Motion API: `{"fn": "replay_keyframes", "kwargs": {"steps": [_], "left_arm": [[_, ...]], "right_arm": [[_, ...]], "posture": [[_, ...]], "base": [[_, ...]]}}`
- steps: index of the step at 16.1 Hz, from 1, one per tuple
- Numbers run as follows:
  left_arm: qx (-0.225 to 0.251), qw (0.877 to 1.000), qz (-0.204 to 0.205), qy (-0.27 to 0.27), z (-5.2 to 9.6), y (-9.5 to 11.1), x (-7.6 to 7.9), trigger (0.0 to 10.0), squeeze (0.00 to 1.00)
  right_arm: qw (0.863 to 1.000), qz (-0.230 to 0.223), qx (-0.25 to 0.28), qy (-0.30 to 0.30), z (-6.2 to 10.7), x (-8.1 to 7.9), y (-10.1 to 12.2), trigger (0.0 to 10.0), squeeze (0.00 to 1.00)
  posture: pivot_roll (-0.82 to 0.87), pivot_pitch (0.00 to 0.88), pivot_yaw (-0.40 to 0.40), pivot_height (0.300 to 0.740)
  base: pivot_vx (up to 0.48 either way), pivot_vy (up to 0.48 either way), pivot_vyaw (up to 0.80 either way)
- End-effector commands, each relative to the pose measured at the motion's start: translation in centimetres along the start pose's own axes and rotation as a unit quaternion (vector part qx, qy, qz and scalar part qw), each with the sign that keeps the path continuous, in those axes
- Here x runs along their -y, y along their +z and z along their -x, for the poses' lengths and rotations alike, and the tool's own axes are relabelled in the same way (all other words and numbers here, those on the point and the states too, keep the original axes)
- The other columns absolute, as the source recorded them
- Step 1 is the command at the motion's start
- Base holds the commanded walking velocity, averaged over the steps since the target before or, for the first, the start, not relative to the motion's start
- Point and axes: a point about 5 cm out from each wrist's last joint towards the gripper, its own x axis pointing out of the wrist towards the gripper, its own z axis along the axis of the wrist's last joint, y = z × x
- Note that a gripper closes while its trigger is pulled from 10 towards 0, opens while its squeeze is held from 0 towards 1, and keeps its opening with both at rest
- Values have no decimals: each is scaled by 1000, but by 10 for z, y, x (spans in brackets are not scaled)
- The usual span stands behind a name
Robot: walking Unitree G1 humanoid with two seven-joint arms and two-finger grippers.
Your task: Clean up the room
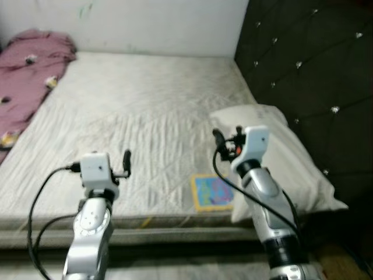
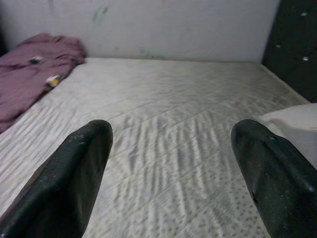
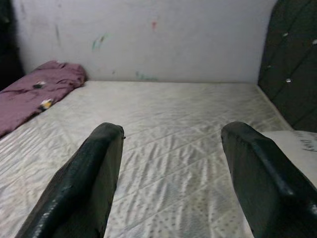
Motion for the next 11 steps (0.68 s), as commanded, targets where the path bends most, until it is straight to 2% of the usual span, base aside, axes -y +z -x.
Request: {"fn": "replay_keyframes", "kwargs": {"steps": [1,3,6,11], "left_arm": [[9,1000,4,-7,0,4,4,10000,0],[6,1000,6,-11,0,4,5,10000,0],[6,1000,5,-11,0,3,5,10000,0],[3,1000,16,10,0,2,2,10000,0]], "right_arm": [[1000,5,5,-8,0,6,4,10000,0],[1000,5,5,-8,0,6,4,10000,0],[1000,7,4,-8,1,7,4,10000,0],[1000,9,1,-8,2,8,3,10000,0]], "posture": [[-6,0,-43,740],[-6,0,-43,740],[-6,0,-43,740],[-9,0,-45,740]], "base": [[274,0,-638],[272,0,-425],[279,0,0],[0,0,-85]]}}
